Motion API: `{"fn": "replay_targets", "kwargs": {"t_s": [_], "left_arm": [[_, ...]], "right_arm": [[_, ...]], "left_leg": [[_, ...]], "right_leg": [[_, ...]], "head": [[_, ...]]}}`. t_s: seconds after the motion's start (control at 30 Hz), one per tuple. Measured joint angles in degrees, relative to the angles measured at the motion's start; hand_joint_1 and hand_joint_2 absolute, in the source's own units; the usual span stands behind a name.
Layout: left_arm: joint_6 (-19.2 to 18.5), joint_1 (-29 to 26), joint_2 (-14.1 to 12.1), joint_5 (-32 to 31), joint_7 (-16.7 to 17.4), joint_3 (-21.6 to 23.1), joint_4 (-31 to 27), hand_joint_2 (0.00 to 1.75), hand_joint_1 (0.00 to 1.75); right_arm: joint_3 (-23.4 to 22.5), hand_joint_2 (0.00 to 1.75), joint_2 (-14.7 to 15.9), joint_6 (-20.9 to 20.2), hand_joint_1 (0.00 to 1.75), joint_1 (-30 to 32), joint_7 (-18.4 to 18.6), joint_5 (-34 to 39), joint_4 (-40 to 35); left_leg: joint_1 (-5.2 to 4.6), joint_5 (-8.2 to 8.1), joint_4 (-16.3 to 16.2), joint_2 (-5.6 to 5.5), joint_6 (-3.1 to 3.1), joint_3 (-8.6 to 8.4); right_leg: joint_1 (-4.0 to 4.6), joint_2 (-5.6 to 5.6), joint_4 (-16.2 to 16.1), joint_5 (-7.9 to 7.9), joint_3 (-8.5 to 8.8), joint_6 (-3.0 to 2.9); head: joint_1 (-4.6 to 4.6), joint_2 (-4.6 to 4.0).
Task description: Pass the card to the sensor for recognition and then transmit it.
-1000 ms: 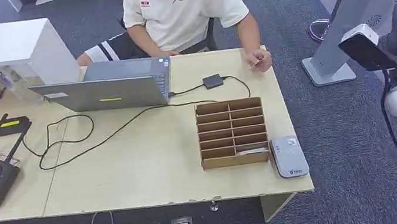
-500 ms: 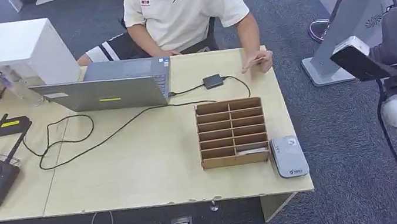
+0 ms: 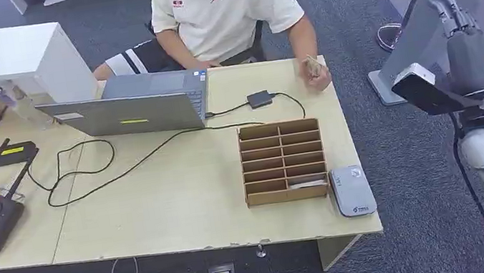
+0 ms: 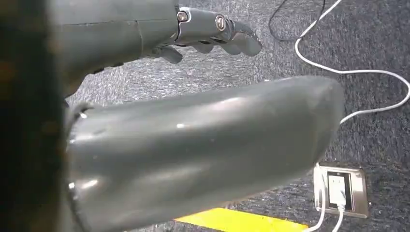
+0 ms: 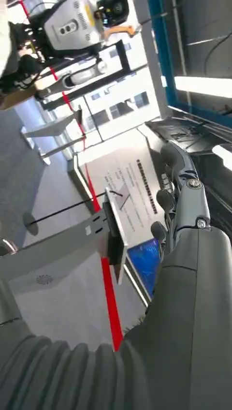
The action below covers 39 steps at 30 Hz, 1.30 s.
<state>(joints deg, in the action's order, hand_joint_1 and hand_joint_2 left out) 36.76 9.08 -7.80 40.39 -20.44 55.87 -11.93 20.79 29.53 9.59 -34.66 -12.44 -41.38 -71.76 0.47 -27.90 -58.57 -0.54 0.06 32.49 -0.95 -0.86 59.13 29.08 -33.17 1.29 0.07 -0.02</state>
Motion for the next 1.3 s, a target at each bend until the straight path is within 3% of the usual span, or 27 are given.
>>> {"fn": "replay_targets", "kwargs": {"t_s": [0.53,1.3], "left_arm": [[0.02,0.08,0.00,-0.37,-0.02,0.39,0.00,0.00,0.00],[0.09,0.77,0.11,-0.70,-0.02,1.53,0.00,0.00,0.00]], "right_arm": [[2.42,1.75,-0.39,-3.71,0.00,2.54,0.92,-2.10,-0.44],[6.86,1.75,-4.06,-1.27,0.00,-1.24,-1.46,-3.98,5.88]], "left_leg": [[0.00,0.00,0.00,0.00,0.00,0.01],[0.00,0.00,0.01,-0.01,0.00,0.03]], "right_leg": [[0.00,0.00,0.00,0.00,0.00,0.00],[0.00,-0.01,0.01,0.00,0.00,0.00]], "head": [[0.02,0.00],[0.02,0.00]]}}
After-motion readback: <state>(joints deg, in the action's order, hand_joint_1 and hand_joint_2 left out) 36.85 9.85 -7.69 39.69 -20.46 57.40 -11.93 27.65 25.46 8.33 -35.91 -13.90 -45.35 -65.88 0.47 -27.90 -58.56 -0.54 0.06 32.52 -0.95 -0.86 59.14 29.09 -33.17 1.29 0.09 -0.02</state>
